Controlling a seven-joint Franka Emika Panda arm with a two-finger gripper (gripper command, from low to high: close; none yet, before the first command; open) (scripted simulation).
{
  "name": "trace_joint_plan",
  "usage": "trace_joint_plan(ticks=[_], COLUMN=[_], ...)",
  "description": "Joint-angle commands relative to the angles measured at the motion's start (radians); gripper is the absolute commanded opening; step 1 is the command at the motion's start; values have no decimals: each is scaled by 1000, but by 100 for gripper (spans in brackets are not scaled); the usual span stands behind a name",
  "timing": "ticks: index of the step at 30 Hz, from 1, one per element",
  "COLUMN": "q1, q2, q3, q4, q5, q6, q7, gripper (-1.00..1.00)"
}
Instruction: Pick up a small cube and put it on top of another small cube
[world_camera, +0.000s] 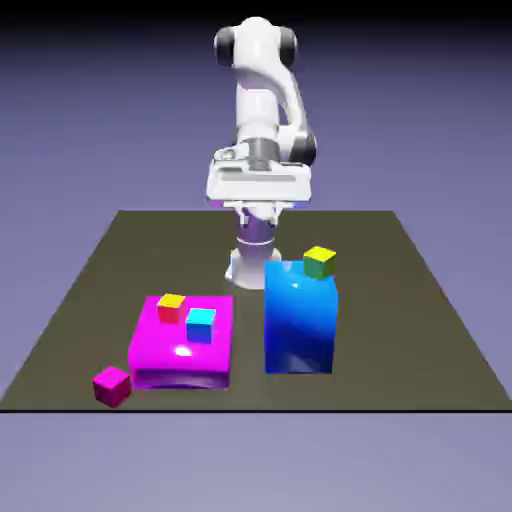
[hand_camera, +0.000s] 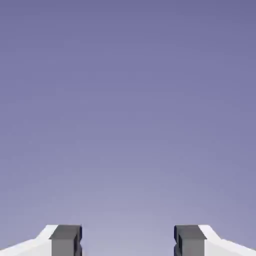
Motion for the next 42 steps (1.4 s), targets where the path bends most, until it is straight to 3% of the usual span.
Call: trace_joint_plan(ticks=[1,42], q1=[0,-8], q2=[36,1522], q3=[-18,-776], q4=[33,1397], q5=[14,595], q6=[-33,-1404], q7=[-6,-254], gripper=[0,0])
